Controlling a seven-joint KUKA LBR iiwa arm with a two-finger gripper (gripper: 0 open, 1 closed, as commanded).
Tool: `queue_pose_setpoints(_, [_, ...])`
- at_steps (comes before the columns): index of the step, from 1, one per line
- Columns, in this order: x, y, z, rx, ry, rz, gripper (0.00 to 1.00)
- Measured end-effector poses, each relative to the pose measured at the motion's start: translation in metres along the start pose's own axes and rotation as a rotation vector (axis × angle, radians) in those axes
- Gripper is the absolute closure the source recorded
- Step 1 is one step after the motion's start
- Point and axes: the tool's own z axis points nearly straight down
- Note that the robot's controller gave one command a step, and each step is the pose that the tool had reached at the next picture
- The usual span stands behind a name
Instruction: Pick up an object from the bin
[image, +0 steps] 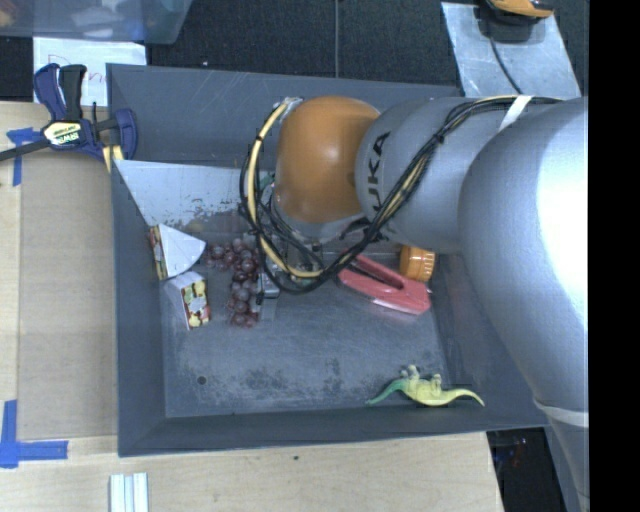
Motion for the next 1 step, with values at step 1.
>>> queue_pose_setpoints(1, [-0.0075, 0.0014, -0.001, 0.0, 0.003, 0.17, 0.0])
